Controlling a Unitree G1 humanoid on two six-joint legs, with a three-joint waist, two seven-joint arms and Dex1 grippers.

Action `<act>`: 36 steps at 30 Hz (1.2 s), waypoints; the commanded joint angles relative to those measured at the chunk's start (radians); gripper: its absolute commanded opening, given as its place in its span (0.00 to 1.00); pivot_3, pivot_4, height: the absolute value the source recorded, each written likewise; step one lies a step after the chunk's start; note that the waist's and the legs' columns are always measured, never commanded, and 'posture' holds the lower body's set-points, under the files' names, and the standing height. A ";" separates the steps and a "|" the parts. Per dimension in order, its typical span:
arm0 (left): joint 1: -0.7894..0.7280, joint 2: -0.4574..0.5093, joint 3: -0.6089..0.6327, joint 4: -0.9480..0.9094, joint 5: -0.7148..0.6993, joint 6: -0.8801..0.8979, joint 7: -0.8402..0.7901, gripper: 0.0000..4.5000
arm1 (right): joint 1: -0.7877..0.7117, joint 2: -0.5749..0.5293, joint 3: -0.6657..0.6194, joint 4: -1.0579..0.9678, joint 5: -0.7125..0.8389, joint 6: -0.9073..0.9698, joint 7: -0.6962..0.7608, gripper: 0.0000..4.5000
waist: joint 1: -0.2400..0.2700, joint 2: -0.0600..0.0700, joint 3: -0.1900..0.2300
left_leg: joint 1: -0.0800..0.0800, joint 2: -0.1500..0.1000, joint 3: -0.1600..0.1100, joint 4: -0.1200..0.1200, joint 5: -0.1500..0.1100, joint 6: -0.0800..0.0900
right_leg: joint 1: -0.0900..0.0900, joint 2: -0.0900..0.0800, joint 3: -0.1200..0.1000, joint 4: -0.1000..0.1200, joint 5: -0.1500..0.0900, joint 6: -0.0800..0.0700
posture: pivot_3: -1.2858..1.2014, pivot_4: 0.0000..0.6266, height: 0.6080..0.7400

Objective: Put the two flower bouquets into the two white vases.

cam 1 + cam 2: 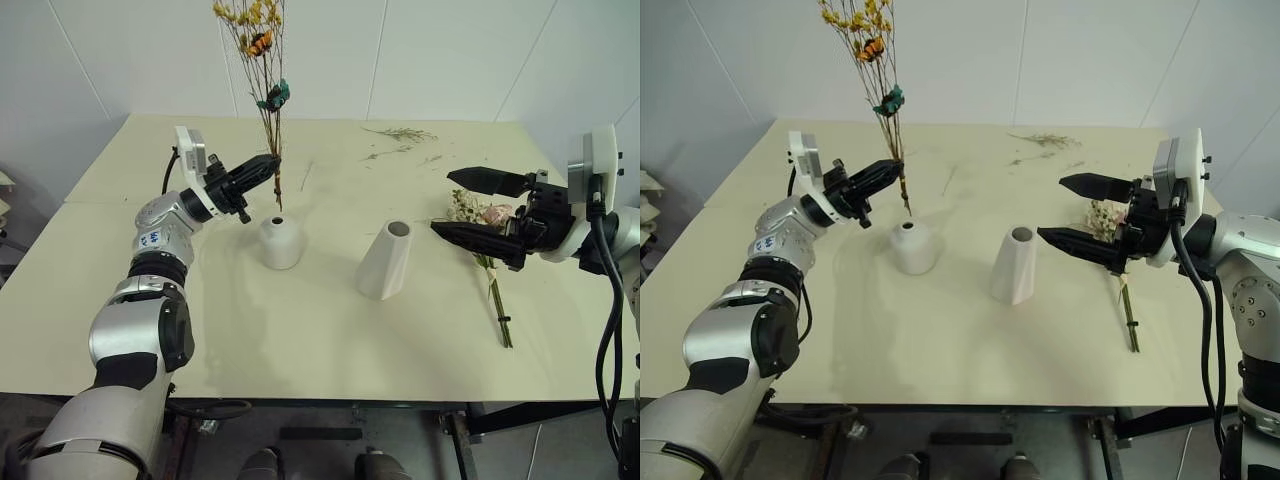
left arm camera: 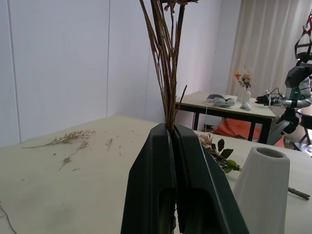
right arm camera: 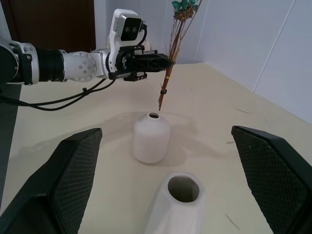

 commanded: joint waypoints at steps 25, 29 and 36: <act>0.056 -0.014 0.005 -0.006 0.058 -0.042 0.035 0.01 | 0.041 -0.042 -0.035 -0.031 0.005 -0.016 0.017 1.00 | 0.000 0.000 0.000 | 0.000 0.000 0.000 0.004 -0.001 0.001 | 0.000 0.000 0.000 0.003 0.000 0.000 | 0.52 0.24 1.00; 0.059 -0.023 0.004 -0.004 0.064 -0.046 0.039 0.01 | 0.036 -0.043 -0.032 -0.026 0.002 -0.018 0.018 1.00 | 0.000 0.000 0.000 | 0.000 0.000 0.000 0.004 -0.001 0.001 | 0.000 0.000 0.000 0.003 0.000 0.000 | 0.52 0.24 1.00; 0.062 -0.024 0.008 0.003 0.074 -0.052 0.055 0.01 | 0.041 -0.041 -0.035 -0.035 0.004 -0.012 0.009 1.00 | 0.000 0.000 0.000 | 0.000 0.000 0.000 0.005 -0.001 0.001 | 0.000 0.000 0.000 0.004 0.000 0.000 | 0.52 0.24 1.00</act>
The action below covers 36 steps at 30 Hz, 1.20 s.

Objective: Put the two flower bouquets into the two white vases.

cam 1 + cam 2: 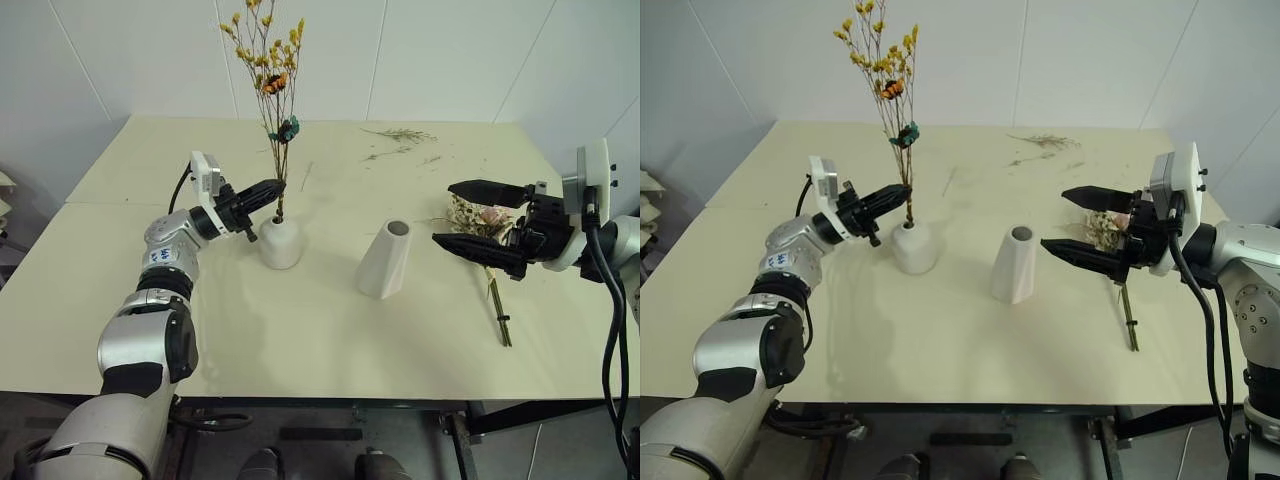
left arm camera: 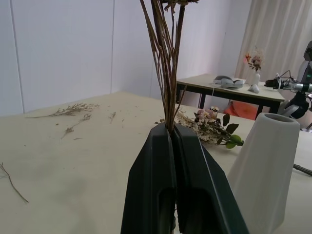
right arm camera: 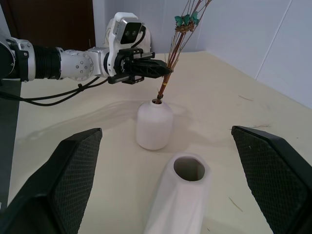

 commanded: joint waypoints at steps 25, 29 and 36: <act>0.028 0.001 0.001 0.005 0.015 -0.013 0.027 0.01 | 0.014 -0.012 -0.031 -0.059 0.021 -0.004 -0.039 1.00 | 0.000 0.000 0.000 | 0.000 0.000 0.000 0.001 0.000 0.000 | 0.000 0.000 0.000 0.001 0.000 0.000 | 0.52 0.24 1.00; 0.031 -0.001 -0.004 0.007 0.019 -0.011 0.024 0.01 | 0.015 -0.010 -0.029 -0.064 0.022 -0.004 -0.042 1.00 | 0.000 0.000 0.000 | 0.000 0.000 0.000 0.001 0.000 0.000 | 0.000 0.000 0.000 0.002 0.000 0.000 | 0.52 0.24 1.00; 0.039 -0.004 -0.016 0.000 0.026 -0.007 0.004 0.01 | 0.027 -0.008 -0.034 -0.075 0.024 -0.003 -0.052 1.00 | 0.000 0.000 0.000 | 0.000 0.000 0.000 0.002 0.000 0.000 | 0.000 0.000 0.000 0.002 0.000 0.000 | 0.52 0.24 1.00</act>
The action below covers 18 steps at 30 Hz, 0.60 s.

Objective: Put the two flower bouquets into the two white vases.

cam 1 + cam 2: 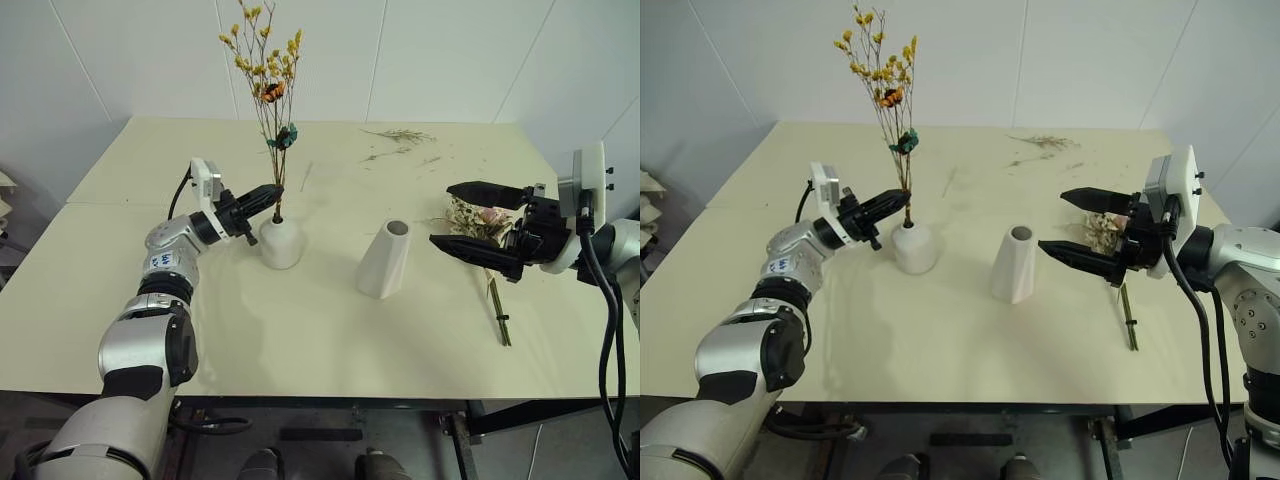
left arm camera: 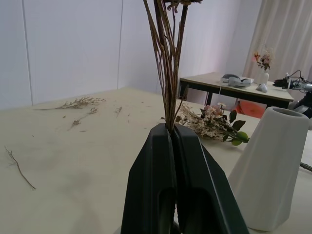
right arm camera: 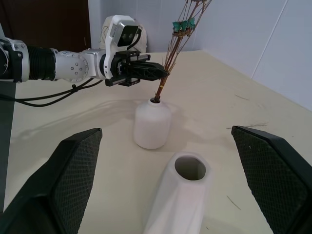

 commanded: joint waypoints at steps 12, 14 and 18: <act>0.021 0.026 -0.013 -0.020 0.025 0.010 -0.041 0.01 | 0.003 -0.006 -0.030 -0.032 0.016 -0.011 -0.016 1.00 | 0.000 0.000 0.000 | 0.000 0.000 0.000 0.000 0.000 0.001 | 0.000 0.000 0.000 -0.001 0.000 0.000 | 0.52 0.24 1.00; 0.022 0.027 -0.015 -0.014 0.034 0.002 -0.022 0.01 | -0.001 -0.003 -0.025 -0.028 0.014 -0.014 -0.016 1.00 | 0.000 0.000 0.000 | 0.000 0.000 0.000 0.000 -0.001 0.001 | 0.000 0.000 0.000 -0.001 0.000 0.000 | 0.52 0.24 1.00; 0.021 0.026 -0.018 -0.004 0.048 -0.005 0.003 0.05 | -0.005 0.001 -0.018 -0.023 0.010 -0.018 -0.015 1.00 | 0.000 0.000 0.000 | 0.000 0.000 0.000 0.000 -0.001 0.001 | 0.000 0.000 0.000 -0.001 0.000 0.000 | 0.52 0.24 1.00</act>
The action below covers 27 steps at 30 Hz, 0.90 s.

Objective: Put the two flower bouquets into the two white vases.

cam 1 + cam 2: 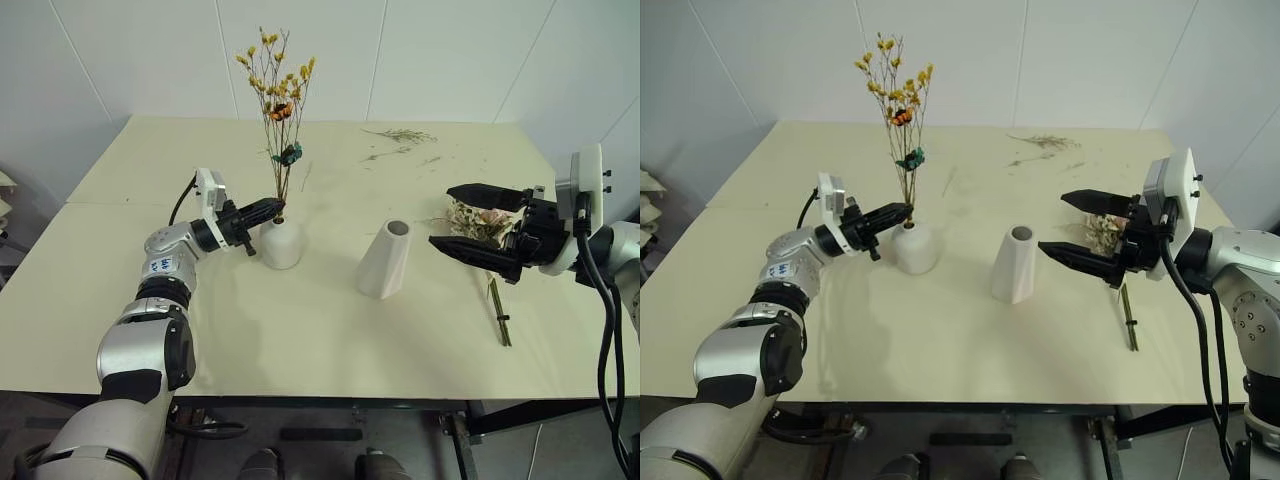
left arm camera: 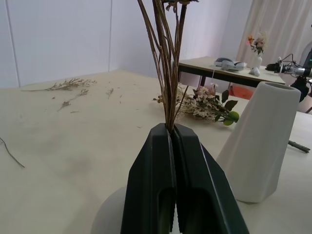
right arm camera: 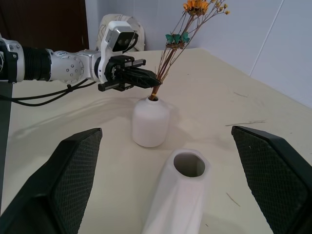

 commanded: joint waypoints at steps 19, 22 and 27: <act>-0.004 0.111 -0.051 -0.081 0.030 -0.002 -0.153 0.99 | 0.004 -0.004 -0.022 -0.020 -0.007 -0.029 -0.001 1.00 | 0.000 0.000 0.000 | 0.000 0.000 0.000 -0.001 0.000 0.000 | 0.000 0.000 0.000 0.000 0.000 0.000 | 0.52 0.24 1.00; 0.012 0.162 -0.052 -0.122 0.016 0.027 -0.206 0.99 | 0.023 -0.016 -0.033 -0.022 -0.020 -0.028 -0.006 1.00 | -0.003 0.000 0.000 | 0.000 0.000 0.000 -0.001 0.000 0.000 | 0.000 0.000 0.000 -0.001 0.000 0.000 | 0.52 0.24 1.00; 0.055 0.266 -0.011 -0.208 -0.042 0.042 -0.307 0.99 | 0.081 -0.058 -0.084 -0.031 -0.045 0.000 -0.045 1.00 | -0.004 0.000 0.000 | 0.000 0.000 0.001 -0.002 0.000 0.000 | -0.002 0.000 0.000 -0.001 0.000 0.000 | 0.52 0.24 1.00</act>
